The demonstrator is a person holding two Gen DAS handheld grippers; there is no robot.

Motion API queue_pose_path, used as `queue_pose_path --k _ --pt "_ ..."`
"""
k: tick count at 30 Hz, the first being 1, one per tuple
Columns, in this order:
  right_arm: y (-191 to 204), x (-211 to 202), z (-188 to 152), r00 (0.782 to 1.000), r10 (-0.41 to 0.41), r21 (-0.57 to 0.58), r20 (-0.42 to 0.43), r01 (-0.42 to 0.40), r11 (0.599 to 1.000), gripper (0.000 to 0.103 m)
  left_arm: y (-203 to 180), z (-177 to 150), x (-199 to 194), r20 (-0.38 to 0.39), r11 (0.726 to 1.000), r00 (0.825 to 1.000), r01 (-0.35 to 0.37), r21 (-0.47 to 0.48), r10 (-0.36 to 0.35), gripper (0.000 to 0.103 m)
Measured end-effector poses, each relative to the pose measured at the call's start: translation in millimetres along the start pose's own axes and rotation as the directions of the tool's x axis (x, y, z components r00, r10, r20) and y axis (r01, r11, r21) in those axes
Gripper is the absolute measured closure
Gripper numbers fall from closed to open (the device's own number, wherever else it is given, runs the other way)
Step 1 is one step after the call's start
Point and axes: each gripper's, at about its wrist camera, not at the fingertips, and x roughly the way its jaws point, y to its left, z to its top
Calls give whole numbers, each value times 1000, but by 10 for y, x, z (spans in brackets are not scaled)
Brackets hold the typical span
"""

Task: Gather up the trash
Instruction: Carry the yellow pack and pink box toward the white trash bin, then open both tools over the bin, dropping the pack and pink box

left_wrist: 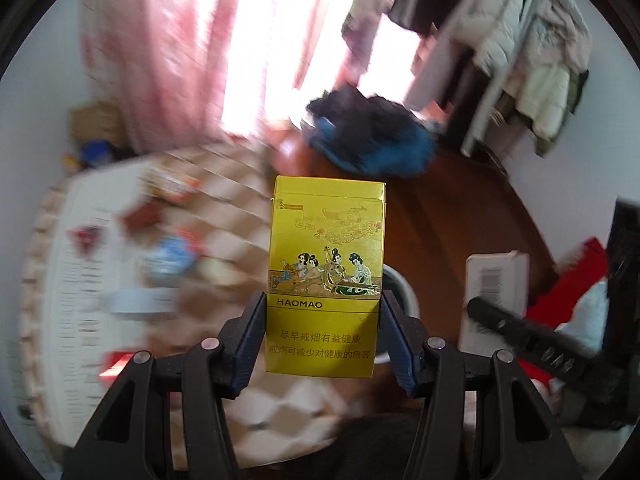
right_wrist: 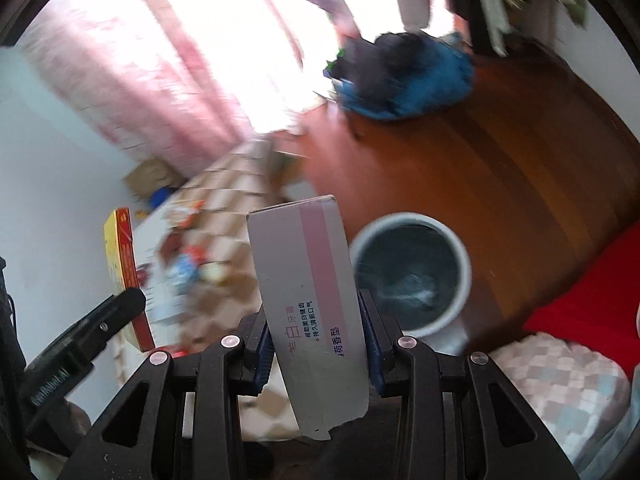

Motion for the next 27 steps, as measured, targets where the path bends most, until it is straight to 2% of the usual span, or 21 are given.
queue_pose_path --k 3,6,10,14,15,16,17,18,19,20,22,24,27 --pt "-548 371 142 998 -28 67 -57 32 997 64 -245 152 672 -115 998 992 55 -16 -57 51" --pt "-1052 804 228 992 -19 139 -125 37 990 64 -376 215 1522 -281 993 952 111 -51 -121 50" --pt "-1456 1324 291 982 -15 196 -190 52 979 64 -446 214 2323 -414 993 903 89 -84 -116 50" --pt "-1752 1835 304 968 -7 235 -249 67 970 63 -414 209 2797 -476 995 876 39 -94 -80 49" --pt "-1801 1972 304 963 9 239 -268 58 969 63 -408 202 2874 -481 994 873 34 -101 -78 38" --pt "-1821 2077 303 960 20 250 -278 52 967 63 -421 193 2928 -484 996 873 17 -93 -60 18" --pt "-1863 2155 294 958 27 258 -287 50 965 62 -428 193 2937 -483 997 875 1 -81 -41 11" --pt "-1904 2244 290 953 23 256 -304 58 965 50 -429 205 2953 -478 997 878 -12 -71 -23 7" --pt "-1943 2307 278 950 18 257 -312 66 964 40 -442 171 2949 -471 998 882 -25 -60 -6 7" --pt "-1964 2342 264 949 15 262 -315 72 962 24 -457 167 2942 -465 998 885 -38 -48 11 7" --pt "-1964 2394 245 948 1 253 -319 85 964 20 -472 143 2918 -436 997 898 -77 -15 62 7" --pt "-1914 2413 185 942 -41 224 -334 122 967 3 -485 127 2846 -402 994 909 -111 19 109 7" --pt "-1852 2397 104 929 -137 159 -343 201 967 0 -528 84 2754 -353 981 916 -173 86 192 7"
